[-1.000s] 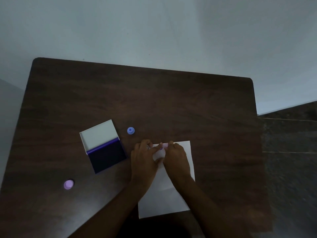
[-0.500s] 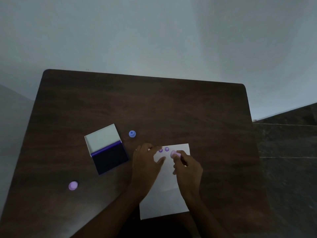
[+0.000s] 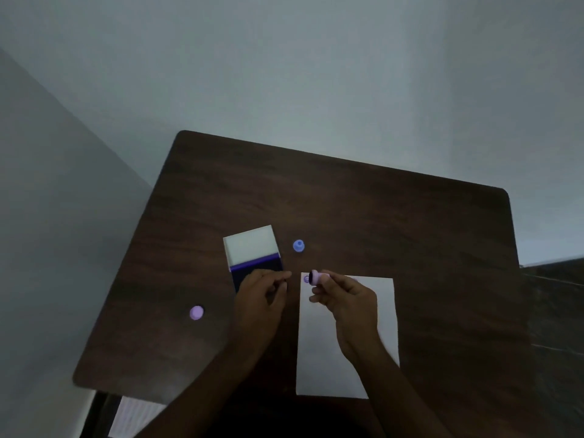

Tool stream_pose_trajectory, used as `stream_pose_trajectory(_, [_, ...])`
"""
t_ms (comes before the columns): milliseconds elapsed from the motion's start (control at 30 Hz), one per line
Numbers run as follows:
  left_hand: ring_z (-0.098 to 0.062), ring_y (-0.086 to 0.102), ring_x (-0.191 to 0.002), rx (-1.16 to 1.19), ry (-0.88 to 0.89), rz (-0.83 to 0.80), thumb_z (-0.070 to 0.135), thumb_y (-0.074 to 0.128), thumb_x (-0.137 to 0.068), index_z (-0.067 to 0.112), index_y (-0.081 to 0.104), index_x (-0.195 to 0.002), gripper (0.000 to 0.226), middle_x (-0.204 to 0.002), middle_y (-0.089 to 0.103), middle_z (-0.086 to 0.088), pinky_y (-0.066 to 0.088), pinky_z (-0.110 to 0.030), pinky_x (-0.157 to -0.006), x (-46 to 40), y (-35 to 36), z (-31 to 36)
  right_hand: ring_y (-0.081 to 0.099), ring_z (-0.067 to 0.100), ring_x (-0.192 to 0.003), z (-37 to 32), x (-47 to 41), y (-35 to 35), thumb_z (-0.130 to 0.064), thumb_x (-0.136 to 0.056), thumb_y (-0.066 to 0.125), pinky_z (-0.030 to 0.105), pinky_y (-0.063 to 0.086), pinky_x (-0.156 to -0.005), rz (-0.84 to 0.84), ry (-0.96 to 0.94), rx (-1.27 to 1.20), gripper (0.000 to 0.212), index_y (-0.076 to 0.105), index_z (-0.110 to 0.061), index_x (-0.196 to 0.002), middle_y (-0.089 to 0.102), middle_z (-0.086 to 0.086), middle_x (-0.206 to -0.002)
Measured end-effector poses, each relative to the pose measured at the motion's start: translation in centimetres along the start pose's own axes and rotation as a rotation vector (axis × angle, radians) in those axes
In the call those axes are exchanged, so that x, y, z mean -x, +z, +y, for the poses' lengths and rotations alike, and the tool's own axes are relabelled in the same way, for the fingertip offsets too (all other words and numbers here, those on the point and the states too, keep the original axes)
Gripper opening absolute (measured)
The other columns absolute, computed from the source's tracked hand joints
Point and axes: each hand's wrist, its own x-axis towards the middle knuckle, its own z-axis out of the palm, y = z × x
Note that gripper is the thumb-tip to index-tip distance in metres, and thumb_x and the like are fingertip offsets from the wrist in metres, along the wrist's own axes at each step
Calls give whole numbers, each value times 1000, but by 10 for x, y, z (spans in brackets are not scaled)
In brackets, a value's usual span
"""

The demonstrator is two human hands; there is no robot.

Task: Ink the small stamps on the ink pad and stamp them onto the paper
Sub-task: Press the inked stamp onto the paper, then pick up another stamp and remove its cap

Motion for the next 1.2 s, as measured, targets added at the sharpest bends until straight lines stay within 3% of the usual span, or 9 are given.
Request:
stream_pose_trajectory(67, [-10,55,-108,43,-112,37,21,64,-88,21,61,-116,29,-120,61,0,40,-19,-94,6,-12,-1,72,24,-83,-2,4,10,-24,-76,72,25,57,-66,-81,27,-93,15,77,-16,-88,76,8,-90])
stream_pose_trajectory(167, [3,53,-96,14,-25,131,19,64,-87,28,64,-105,21,-109,62,8,36,-10,-85,9,-34,-11,71,28,-87,-2,7,24,-13,-85,66,28,58,-67,-149,101,-165,13,76,-9,-92,74,14,-94])
stream_pose_trajectory(233, [6,54,-95,42,-36,143,23,61,-87,34,62,-104,20,-106,58,16,44,-18,-88,11,-49,-24,69,31,-89,-1,9,35,-10,-86,64,31,58,-68,-171,171,-202,15,74,-5,-96,73,17,-99])
stream_pose_trajectory(367, [-2,57,-100,37,-36,190,26,60,-88,36,63,-105,20,-106,59,15,50,-31,-91,17,-70,-50,69,31,-88,0,17,57,-8,-86,63,33,58,-69,-199,252,-257,18,71,-2,-100,72,19,-100])
stream_pose_trajectory(467, [-11,58,-100,4,-17,249,17,68,-84,22,69,-106,23,-107,64,3,50,-36,-90,22,-80,-72,70,26,-83,2,25,71,-9,-85,64,35,58,-71,-217,280,-259,15,73,-4,-96,72,19,-97])
stream_pose_trajectory(633, [-13,51,-108,-144,-156,241,22,73,-78,18,64,-117,41,-117,58,0,38,-24,-93,34,-90,-111,70,26,-84,11,35,92,-10,-83,67,35,57,-71,-226,319,-254,19,71,-3,-100,72,20,-99])
stream_pose_trajectory(867, [-21,51,-110,-183,-213,176,23,77,-76,13,62,-121,49,-119,58,-7,34,-26,-95,39,-84,-131,70,26,-82,15,42,103,-9,-82,67,35,58,-69,-208,317,-234,16,73,-4,-96,72,19,-95])
stream_pose_trajectory(1000, [-16,54,-104,-104,-194,208,28,69,-84,16,69,-110,29,-110,62,-2,35,-21,-89,39,-84,-131,70,25,-81,14,45,106,-9,-82,65,33,57,-65,-200,317,-236,15,74,-5,-93,73,18,-92])
stream_pose_trajectory(1200, [2,62,-92,206,-269,243,40,66,-85,23,67,-110,30,-101,69,10,50,-23,-86,39,-97,-114,71,25,-80,12,47,111,-10,-79,68,33,57,-64,-201,316,-258,14,75,-6,-89,73,17,-91])
